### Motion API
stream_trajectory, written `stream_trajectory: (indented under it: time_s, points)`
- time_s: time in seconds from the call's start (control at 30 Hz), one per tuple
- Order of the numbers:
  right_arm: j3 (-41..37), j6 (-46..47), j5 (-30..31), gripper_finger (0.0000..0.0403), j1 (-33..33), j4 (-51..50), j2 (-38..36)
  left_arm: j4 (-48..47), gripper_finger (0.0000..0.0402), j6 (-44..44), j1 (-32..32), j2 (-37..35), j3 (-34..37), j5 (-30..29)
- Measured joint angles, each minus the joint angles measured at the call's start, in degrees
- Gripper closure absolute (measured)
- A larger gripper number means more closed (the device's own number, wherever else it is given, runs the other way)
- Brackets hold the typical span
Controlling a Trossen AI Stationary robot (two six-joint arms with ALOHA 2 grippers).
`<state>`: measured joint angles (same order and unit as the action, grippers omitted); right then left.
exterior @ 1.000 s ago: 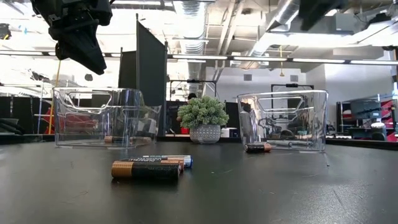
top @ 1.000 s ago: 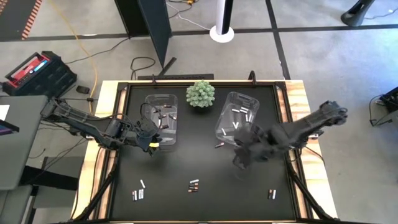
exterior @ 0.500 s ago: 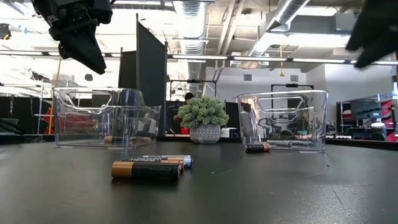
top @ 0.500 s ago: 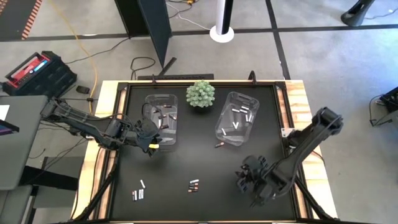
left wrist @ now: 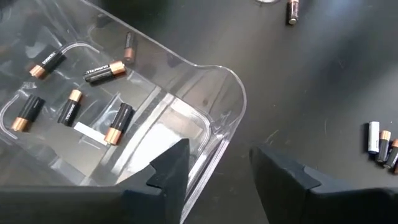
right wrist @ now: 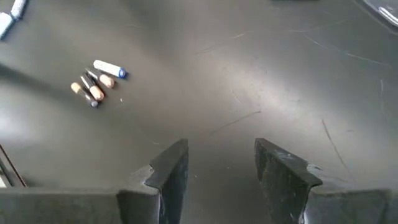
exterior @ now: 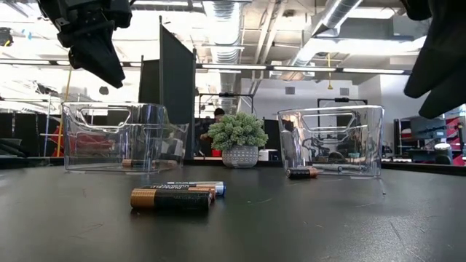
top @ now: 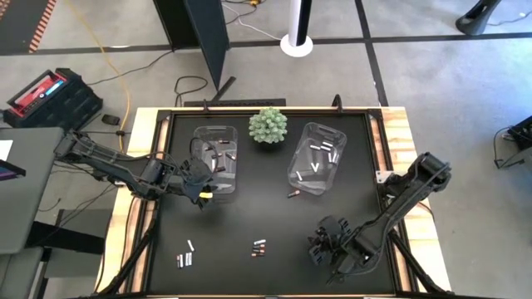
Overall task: Sort batteries
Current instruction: Put the white-blue battery into the right transparent bin
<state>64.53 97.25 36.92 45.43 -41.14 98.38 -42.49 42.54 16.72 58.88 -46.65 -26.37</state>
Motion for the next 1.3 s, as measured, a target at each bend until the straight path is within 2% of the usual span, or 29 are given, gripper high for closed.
stream_trajectory:
  time_s: [0.13, 0.27, 0.63, 0.77, 0.93, 1.13, 1.3]
  points:
    - [0.02, -2.98, -1.13, 0.0202, 0.07, -2.32, -0.44, 0.21, 0.0215, 1.57, 0.01, 0.02, 0.00, -0.64]
    - [0.02, -3.06, -2.61, 0.0202, 0.32, -6.45, -0.52, 0.24, 0.0213, 9.38, 0.01, 0.02, 0.00, 2.30]
    - [0.02, -3.26, -4.06, 0.0202, 4.06, -19.76, -0.63, -0.65, 0.0218, 42.22, 2.26, 1.97, 0.00, 1.98]
    - [0.02, -3.28, -4.49, 0.0202, 6.39, -24.21, -0.63, -0.47, 0.0218, 52.07, 5.28, 7.22, 0.00, 1.51]
    - [0.04, -3.26, -4.52, 0.0202, 8.93, -29.83, -0.63, -0.48, 0.0218, 64.49, 10.90, 17.04, -2.22, 1.47]
    - [0.04, -3.26, -4.50, 0.0202, 11.33, -34.42, -0.63, -2.86, 0.0218, 76.09, 17.52, 28.52, -9.69, -0.15]
    - [0.04, -3.26, -4.49, 0.0202, 12.92, -35.46, -0.63, -11.47, 0.0218, 84.68, 21.86, 36.27, -18.20, -0.14]
